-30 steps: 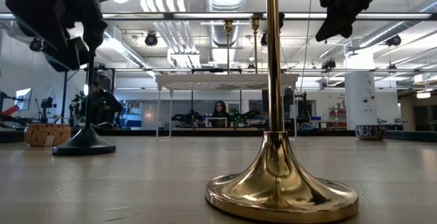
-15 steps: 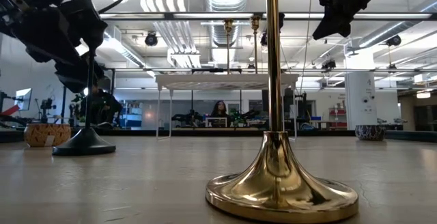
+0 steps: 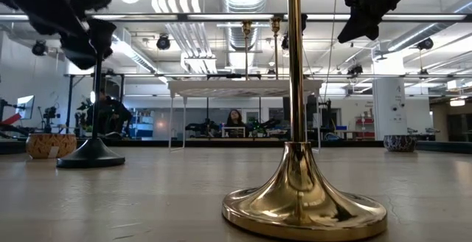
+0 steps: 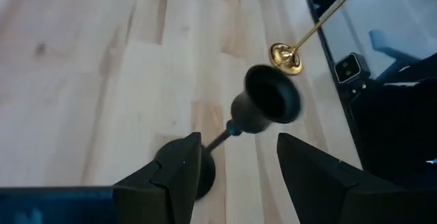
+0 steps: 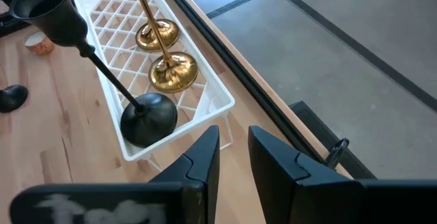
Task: Pick & Place candle stick holders
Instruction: Put the gold candle holder on the shelf
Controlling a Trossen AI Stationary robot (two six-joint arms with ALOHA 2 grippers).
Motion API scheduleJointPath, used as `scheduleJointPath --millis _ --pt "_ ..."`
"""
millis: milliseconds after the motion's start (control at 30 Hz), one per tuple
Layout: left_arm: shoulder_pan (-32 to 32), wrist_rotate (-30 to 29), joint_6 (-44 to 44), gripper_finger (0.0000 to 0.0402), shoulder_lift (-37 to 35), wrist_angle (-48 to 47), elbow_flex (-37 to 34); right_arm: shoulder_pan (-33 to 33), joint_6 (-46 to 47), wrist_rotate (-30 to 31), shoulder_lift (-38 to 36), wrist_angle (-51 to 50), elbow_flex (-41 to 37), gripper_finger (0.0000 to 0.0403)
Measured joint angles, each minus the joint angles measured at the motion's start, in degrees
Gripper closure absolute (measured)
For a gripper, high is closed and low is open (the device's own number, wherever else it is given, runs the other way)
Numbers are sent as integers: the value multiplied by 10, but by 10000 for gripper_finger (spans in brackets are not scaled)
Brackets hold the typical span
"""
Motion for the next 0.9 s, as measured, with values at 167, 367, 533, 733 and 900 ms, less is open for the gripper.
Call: scheduleJointPath --millis 167,367,533,733,900 --pt "0 -24 35 204 -4 -108 108 0 0 0 0 0 0 339" --pt "-5 6 157 204 8 33 164 0 0 0 0 0 0 334" --pt "-9 22 199 204 77 106 158 0 0 0 0 1 0 326" --pt "-13 84 240 204 210 212 161 0 -2 0 0 2 0 324" --pt "-14 148 254 204 302 258 179 0 -1 -1 0 1 0 333"
